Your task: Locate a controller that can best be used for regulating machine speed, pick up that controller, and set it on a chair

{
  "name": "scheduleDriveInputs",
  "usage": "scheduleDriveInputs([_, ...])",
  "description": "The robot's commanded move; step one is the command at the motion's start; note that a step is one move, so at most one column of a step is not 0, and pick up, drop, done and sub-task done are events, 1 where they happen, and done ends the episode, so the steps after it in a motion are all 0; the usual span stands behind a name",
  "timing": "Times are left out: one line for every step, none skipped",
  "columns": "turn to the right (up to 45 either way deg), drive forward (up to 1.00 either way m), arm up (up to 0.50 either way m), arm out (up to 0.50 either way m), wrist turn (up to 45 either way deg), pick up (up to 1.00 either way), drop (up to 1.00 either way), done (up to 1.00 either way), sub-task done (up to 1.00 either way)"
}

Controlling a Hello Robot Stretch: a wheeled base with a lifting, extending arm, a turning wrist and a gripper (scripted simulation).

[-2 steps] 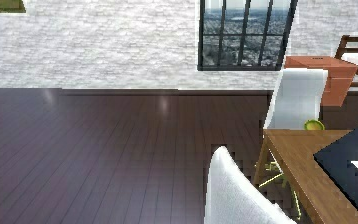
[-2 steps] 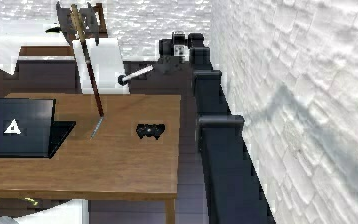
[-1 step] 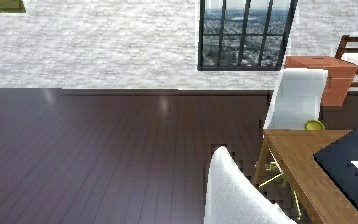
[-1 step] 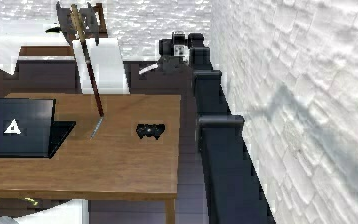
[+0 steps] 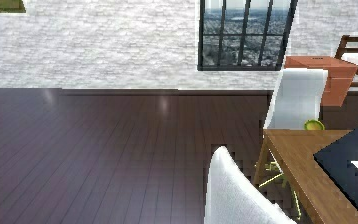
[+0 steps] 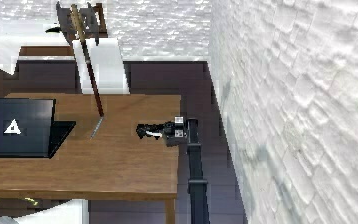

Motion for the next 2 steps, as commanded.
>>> scheduleDriveInputs([0.0, 0.0, 0.0, 0.0, 0.0, 1.0, 0.0, 0.0, 0.0])
scheduleDriveInputs([0.0, 0.0, 0.1, 0.0, 0.0, 0.0, 0.0, 0.0, 0.0])
